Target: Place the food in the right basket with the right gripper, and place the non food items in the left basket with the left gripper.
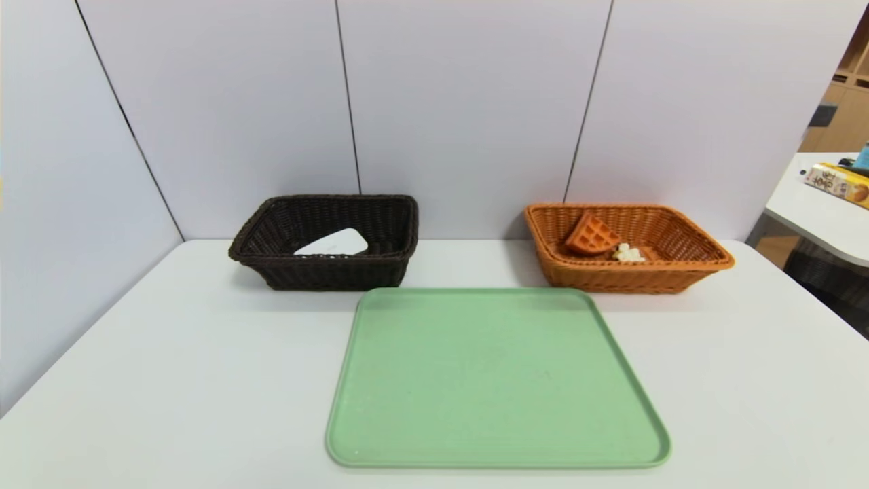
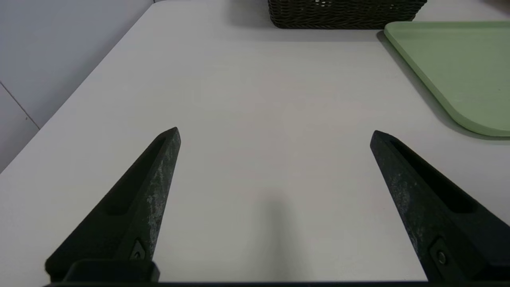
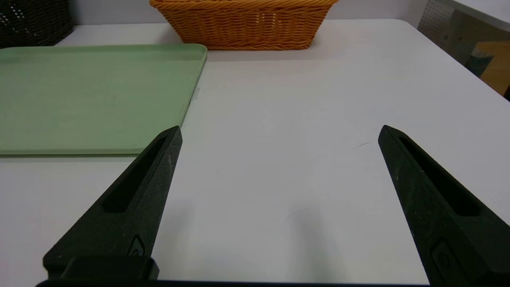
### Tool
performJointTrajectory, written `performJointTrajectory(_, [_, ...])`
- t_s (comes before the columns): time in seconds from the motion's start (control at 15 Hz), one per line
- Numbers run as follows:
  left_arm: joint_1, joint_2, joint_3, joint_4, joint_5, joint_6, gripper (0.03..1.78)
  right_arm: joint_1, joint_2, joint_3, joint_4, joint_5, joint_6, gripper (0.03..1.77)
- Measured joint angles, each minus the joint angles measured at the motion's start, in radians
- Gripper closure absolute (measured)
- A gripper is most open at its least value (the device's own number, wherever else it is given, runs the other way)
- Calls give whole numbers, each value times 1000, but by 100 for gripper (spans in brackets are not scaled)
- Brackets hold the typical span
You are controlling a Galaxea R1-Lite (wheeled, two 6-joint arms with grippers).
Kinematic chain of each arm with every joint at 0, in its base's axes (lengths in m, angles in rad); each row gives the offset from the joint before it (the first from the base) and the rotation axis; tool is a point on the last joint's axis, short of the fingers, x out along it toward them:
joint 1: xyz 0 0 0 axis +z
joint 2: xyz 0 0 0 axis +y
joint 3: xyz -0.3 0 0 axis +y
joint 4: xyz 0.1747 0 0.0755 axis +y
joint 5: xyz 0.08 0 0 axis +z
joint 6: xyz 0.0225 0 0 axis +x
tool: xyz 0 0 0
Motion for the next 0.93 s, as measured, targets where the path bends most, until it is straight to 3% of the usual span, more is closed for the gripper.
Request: performJointTrajectory(0.93, [0, 0, 0, -3, 0, -7, 12, 0, 0, -1, -1, 0, 4, 10])
